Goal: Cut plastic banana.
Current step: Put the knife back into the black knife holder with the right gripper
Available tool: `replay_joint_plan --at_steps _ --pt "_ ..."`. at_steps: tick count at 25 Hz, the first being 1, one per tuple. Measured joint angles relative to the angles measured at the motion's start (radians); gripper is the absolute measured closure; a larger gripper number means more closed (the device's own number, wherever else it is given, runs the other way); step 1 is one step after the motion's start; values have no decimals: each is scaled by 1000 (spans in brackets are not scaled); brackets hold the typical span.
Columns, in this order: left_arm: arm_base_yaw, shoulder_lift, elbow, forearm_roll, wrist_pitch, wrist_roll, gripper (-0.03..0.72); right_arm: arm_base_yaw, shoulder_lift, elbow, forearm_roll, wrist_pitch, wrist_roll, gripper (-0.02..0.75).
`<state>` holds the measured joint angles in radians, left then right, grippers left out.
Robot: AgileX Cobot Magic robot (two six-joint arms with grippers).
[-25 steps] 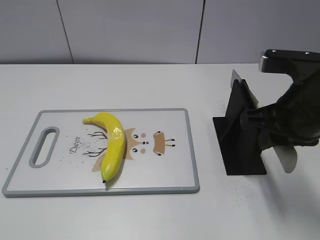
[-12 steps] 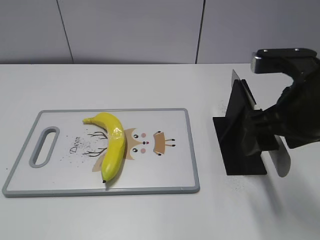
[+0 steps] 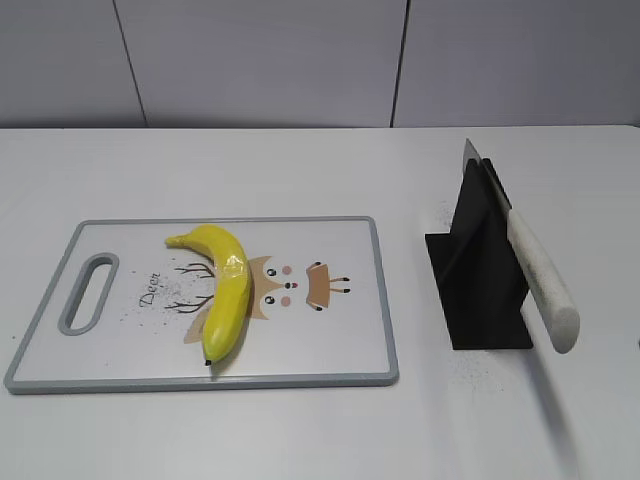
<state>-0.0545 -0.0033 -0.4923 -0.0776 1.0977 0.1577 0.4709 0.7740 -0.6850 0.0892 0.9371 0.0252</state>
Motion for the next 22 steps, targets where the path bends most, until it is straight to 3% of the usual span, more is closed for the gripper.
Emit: replay_joint_plan --at_steps 13,22 --pt "0 0 0 0 1 0 99 0 -640 178 -45 103 -16 159" --pt "0 0 0 -1 1 0 99 -14 -780 179 -51 104 -18 177"
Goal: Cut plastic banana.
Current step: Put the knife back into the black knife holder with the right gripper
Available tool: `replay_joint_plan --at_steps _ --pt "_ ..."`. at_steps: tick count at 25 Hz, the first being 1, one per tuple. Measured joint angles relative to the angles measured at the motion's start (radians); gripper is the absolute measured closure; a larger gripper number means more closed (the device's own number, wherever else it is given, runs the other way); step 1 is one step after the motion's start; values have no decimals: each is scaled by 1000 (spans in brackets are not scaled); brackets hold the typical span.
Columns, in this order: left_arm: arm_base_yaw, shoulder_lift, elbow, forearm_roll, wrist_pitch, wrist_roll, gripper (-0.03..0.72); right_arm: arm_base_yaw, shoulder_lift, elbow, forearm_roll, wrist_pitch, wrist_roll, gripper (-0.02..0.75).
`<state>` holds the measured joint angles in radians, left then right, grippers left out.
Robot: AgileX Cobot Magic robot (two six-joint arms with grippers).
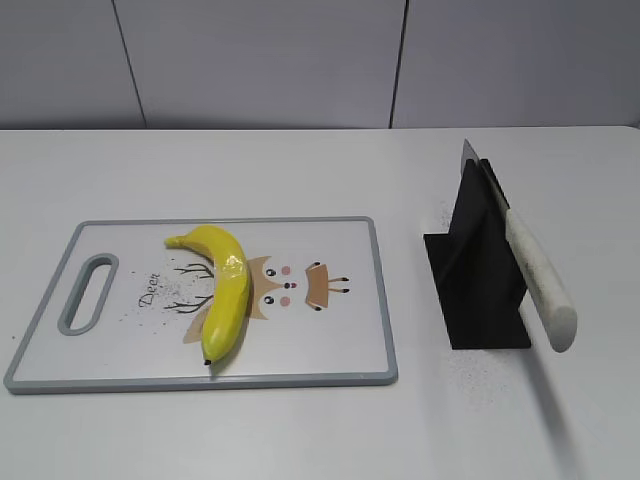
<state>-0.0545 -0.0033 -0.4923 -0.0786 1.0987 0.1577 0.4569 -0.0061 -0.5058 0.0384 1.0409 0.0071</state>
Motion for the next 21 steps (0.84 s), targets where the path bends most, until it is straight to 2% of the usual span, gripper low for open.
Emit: replay_joint_plan --at_steps 3,11,14,21 --pt "0 0 0 0 0 0 99 -76 0 0 5 0 0 177" --pt "0 0 0 0 0 0 99 -386 0 0 8 0 1 177" --pt "0 0 0 0 0 0 100 -425 0 0 8 0 1 177" --pt "0 0 0 0 0 0 100 -429 0 0 10 0 1 177"
